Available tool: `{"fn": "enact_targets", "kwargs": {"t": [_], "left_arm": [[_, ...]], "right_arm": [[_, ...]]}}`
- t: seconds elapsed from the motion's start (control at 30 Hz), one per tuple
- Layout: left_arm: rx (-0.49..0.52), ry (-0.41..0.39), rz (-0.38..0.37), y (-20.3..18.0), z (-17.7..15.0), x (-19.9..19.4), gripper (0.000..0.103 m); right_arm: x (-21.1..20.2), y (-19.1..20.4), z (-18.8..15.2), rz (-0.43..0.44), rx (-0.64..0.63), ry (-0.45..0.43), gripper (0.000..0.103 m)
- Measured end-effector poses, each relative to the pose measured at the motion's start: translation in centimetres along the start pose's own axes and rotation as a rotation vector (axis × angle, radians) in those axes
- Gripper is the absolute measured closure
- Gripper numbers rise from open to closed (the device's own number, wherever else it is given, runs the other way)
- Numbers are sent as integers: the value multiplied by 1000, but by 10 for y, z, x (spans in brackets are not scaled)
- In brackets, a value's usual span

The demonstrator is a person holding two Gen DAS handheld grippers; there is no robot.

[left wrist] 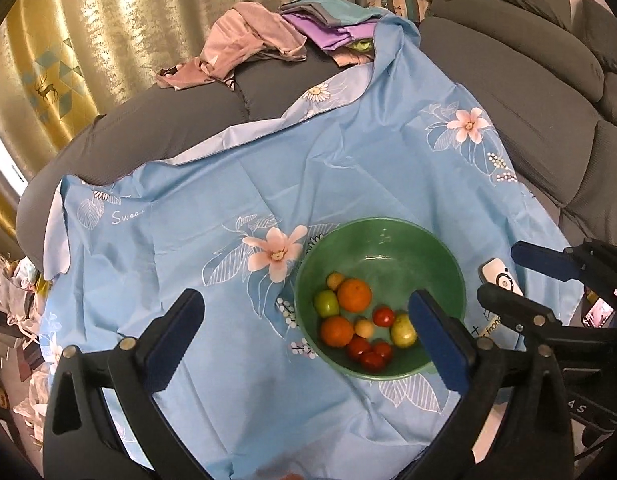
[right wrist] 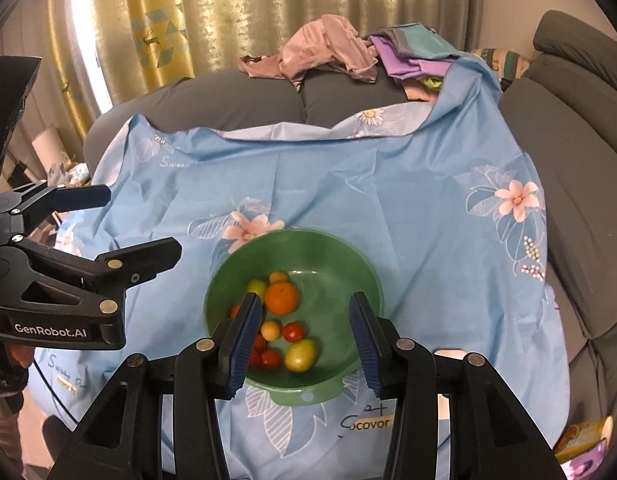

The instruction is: Organize fruits

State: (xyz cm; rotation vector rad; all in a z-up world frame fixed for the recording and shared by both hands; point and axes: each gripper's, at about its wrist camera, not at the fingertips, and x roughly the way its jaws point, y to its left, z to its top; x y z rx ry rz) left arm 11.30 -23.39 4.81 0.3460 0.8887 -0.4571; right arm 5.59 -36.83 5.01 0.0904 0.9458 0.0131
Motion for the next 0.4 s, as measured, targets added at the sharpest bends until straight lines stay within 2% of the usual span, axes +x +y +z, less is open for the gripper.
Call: {"fn": "enact_targets", "kwargs": {"t": [0.4], "left_arm": [[25,-10,-8,-7,0,-2,1]], "right_arm": [[-5,-4,-1,-7,15,-4,57]]}}
